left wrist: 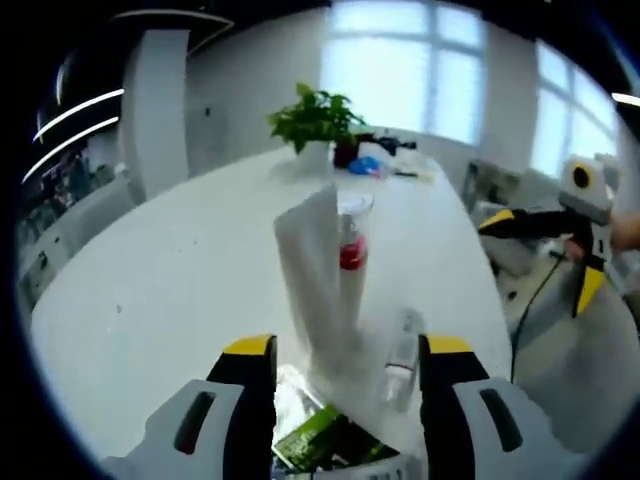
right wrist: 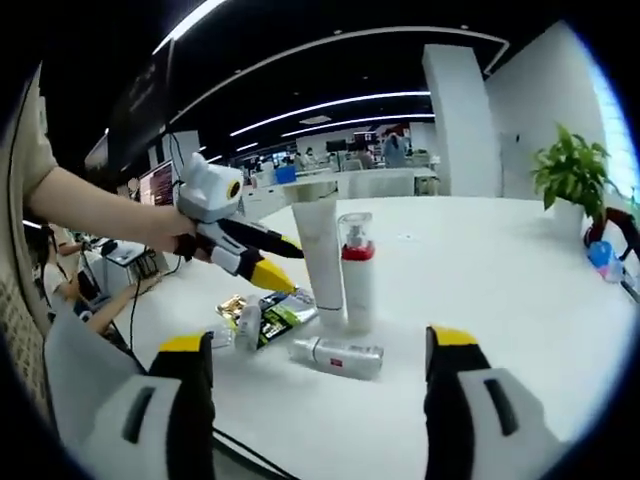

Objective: Arrange the skincare products in the storage area until every visible bottle or jar stands upright without overlapping.

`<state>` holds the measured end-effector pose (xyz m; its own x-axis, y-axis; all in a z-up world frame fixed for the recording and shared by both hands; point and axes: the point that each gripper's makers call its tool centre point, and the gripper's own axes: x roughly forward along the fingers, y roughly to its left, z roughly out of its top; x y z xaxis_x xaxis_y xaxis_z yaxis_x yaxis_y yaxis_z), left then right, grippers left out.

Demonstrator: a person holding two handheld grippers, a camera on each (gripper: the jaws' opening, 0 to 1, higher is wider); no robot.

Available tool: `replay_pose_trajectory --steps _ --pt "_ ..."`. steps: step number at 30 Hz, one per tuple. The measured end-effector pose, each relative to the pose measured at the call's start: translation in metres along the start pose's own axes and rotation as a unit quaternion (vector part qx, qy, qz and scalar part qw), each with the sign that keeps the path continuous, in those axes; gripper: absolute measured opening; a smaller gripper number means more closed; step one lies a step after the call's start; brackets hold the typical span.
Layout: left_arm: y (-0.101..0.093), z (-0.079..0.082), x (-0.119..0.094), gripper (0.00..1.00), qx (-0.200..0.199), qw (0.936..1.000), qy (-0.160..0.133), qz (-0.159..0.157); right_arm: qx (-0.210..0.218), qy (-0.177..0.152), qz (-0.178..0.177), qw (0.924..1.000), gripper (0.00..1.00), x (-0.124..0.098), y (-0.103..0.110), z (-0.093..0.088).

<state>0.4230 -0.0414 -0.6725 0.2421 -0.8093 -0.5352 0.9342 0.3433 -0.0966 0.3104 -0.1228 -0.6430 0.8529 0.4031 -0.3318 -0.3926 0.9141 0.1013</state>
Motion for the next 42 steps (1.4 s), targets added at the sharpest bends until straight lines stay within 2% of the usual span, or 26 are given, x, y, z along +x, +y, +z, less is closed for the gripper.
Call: replay_pose_trajectory --steps 12,14,18,24,29,34,42 --pt "-0.017 -0.021 -0.043 0.7 -0.073 0.9961 -0.013 0.048 -0.005 -0.003 -0.002 1.0 0.88 -0.001 0.0 0.001" --pt "-0.022 -0.03 -0.05 0.71 -0.095 0.9938 -0.005 0.057 -0.003 -0.004 -0.001 1.0 0.88 -0.001 0.0 0.001" --pt "-0.034 -0.045 -0.063 0.73 -0.124 0.9897 -0.013 0.07 -0.001 -0.003 0.0 1.0 0.88 -0.002 0.001 0.0" --pt "-0.038 -0.065 -0.083 0.82 -0.151 0.984 -0.017 0.093 0.001 -0.004 -0.003 1.0 0.88 -0.003 0.0 0.0" --pt "-0.038 -0.071 -0.105 0.89 -0.186 0.973 -0.047 0.129 0.009 -0.005 -0.01 0.9999 0.88 -0.003 -0.002 0.0" --pt "-0.044 -0.079 -0.12 0.93 -0.194 0.9686 -0.054 0.146 0.019 -0.007 -0.01 0.9997 0.88 -0.003 -0.004 0.0" --pt "-0.058 -0.091 -0.139 0.97 -0.186 0.9657 -0.051 0.174 0.021 -0.009 -0.008 0.9997 0.88 -0.004 -0.003 0.001"
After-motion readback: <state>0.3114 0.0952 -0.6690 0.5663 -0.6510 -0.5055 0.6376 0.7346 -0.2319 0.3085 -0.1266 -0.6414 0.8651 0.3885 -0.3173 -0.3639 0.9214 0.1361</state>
